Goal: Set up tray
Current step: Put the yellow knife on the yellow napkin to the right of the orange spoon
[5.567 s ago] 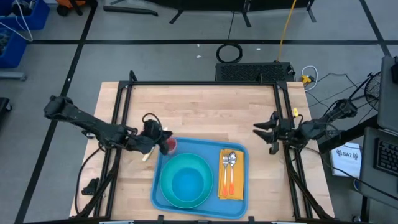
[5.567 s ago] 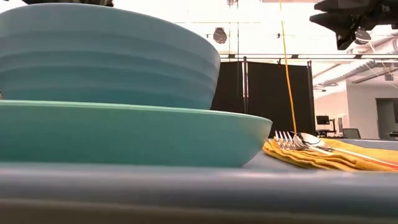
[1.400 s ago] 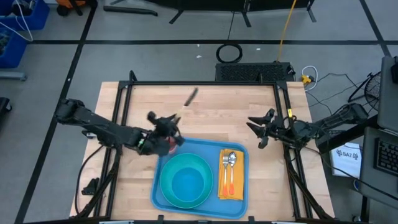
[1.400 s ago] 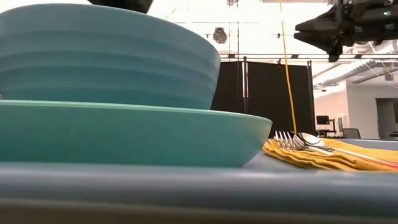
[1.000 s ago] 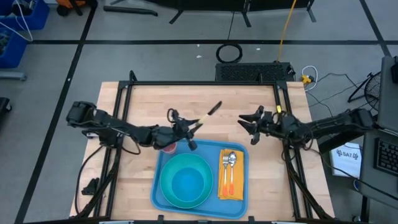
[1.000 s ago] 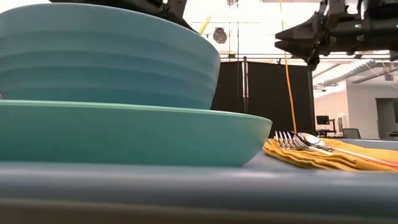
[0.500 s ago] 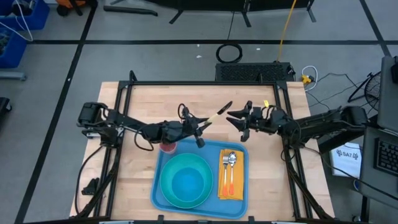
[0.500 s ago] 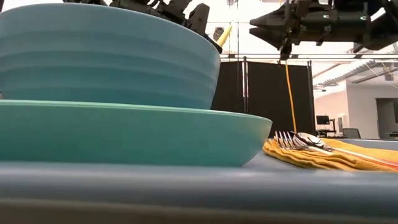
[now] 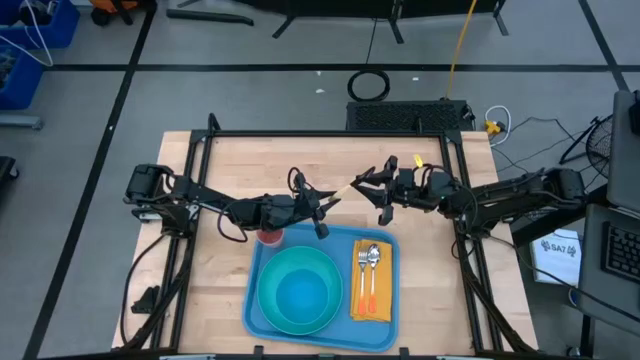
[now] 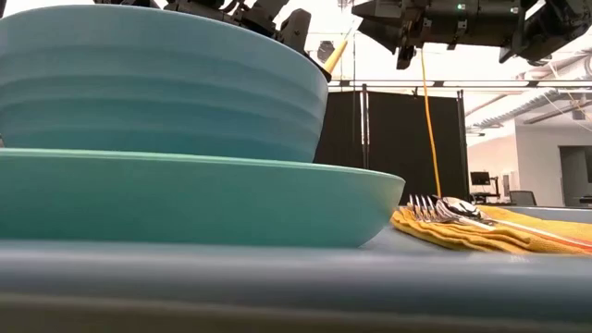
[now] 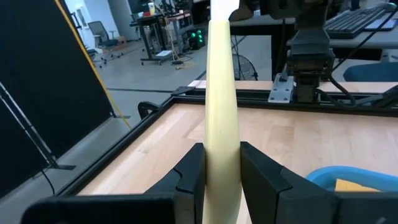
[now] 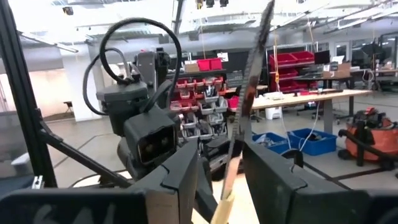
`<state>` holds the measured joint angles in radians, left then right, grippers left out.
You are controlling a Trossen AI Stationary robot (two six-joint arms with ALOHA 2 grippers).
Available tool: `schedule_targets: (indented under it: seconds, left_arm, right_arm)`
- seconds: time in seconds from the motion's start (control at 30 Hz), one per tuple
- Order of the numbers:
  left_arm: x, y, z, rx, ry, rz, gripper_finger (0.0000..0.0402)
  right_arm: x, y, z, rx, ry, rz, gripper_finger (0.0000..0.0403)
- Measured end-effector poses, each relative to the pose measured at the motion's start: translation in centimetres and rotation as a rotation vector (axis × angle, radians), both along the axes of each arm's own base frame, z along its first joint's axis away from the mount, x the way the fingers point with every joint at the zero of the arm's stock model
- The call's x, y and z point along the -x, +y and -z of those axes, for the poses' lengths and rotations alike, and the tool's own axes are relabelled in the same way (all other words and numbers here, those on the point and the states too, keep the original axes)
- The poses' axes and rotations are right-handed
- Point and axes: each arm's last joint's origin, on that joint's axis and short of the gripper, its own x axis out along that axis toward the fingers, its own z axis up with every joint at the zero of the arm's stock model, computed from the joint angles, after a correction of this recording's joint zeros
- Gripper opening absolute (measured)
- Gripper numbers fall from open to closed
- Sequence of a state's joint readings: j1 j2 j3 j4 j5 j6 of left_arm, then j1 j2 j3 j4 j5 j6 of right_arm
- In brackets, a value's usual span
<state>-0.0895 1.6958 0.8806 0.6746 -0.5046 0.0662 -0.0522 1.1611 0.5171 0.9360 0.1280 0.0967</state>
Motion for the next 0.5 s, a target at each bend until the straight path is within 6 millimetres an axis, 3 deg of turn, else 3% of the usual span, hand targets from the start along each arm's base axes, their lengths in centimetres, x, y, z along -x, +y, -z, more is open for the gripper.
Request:
schedule_targets:
  seconds: [0.2,0.37,0.43,0.5]
  left_arm:
    - [0.0,0.0,0.1,0.0,0.007,0.001,0.0078]
    - [0.0,0.0,0.1,-0.001,0.007,-0.002,0.0078]
    - [0.0,-0.1,0.1,0.008,0.005,0.011,0.0037]
    - [0.0,-0.1,0.1,0.018,0.0,0.011,0.0027]
  right_arm:
    - [0.1,-0.7,0.1,-0.013,0.016,0.03,0.0098]
    - [0.1,-1.1,0.3,0.019,0.043,0.052,0.0018]
    - [0.1,-1.2,0.3,0.043,0.048,0.045,0.0008]
    - [0.1,-1.2,0.3,0.065,0.053,0.048,0.0004]
